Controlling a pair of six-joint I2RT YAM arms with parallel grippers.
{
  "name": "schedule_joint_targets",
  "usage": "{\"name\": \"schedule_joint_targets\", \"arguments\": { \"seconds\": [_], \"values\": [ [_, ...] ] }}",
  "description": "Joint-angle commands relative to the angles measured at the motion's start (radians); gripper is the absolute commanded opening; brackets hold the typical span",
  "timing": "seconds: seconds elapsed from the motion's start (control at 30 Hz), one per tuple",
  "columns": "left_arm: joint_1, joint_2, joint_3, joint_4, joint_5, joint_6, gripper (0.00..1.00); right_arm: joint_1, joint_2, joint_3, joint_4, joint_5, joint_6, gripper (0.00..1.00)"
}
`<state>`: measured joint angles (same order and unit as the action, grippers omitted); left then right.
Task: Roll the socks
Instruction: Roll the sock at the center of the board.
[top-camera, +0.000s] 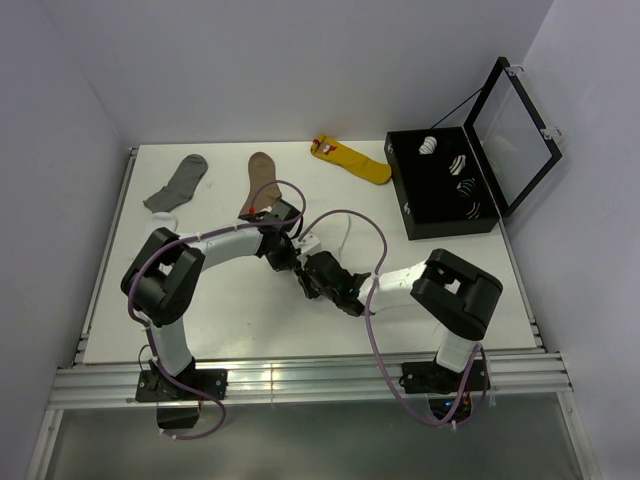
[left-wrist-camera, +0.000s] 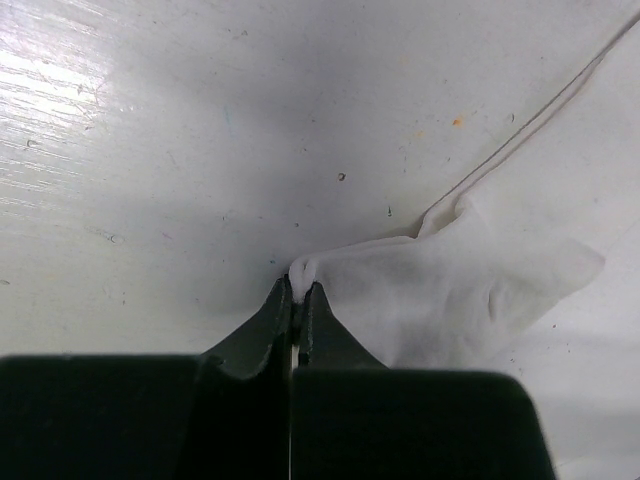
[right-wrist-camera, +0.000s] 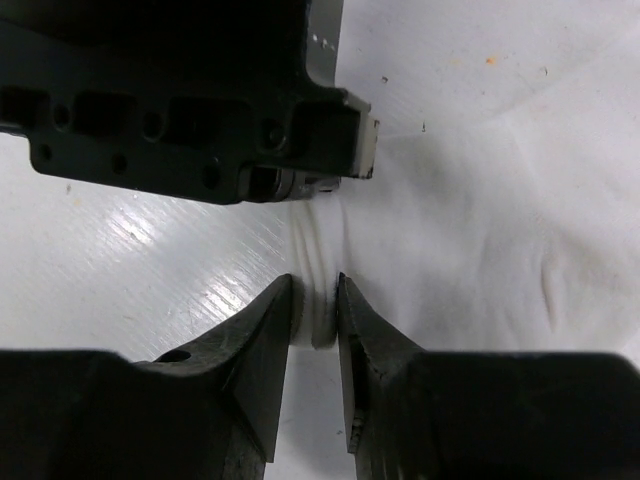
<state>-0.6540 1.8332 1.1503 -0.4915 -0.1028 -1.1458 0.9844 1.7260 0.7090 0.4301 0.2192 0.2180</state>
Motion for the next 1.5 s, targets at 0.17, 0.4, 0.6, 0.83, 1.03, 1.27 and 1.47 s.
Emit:
{"name": "schedule_joint_targets", "arguments": {
  "seconds": [0.17, 0.4, 0.6, 0.83, 1.03, 1.27, 1.47],
  "values": [
    [0.004, 0.006, 0.012, -0.033, -0.017, -0.003, 0.00, 0.013, 0.012, 0.037, -0.014, 0.025, -0.017, 0.34],
    [0.013, 0.001, 0.012, -0.035, -0.015, -0.003, 0.00, 0.017, 0.014, 0.040, -0.021, 0.046, -0.012, 0.24],
    [0.017, -0.008, -0.004, -0.015, -0.005, -0.014, 0.00, 0.016, 0.000, 0.043, -0.054, 0.029, 0.033, 0.00],
    [0.031, -0.104, -0.105, 0.070, -0.005, -0.087, 0.20, -0.074, -0.023, 0.041, -0.090, -0.173, 0.170, 0.00],
    [0.040, -0.230, -0.234, 0.189, -0.017, -0.144, 0.53, -0.196, -0.010, -0.003, -0.016, -0.421, 0.289, 0.00],
    [0.040, -0.396, -0.464, 0.450, -0.015, -0.161, 0.66, -0.300, 0.072, -0.017, 0.065, -0.645, 0.411, 0.00],
    [0.039, -0.457, -0.590, 0.616, -0.014, -0.152, 0.66, -0.386, 0.153, -0.059, 0.199, -0.794, 0.552, 0.00]
  ]
}}
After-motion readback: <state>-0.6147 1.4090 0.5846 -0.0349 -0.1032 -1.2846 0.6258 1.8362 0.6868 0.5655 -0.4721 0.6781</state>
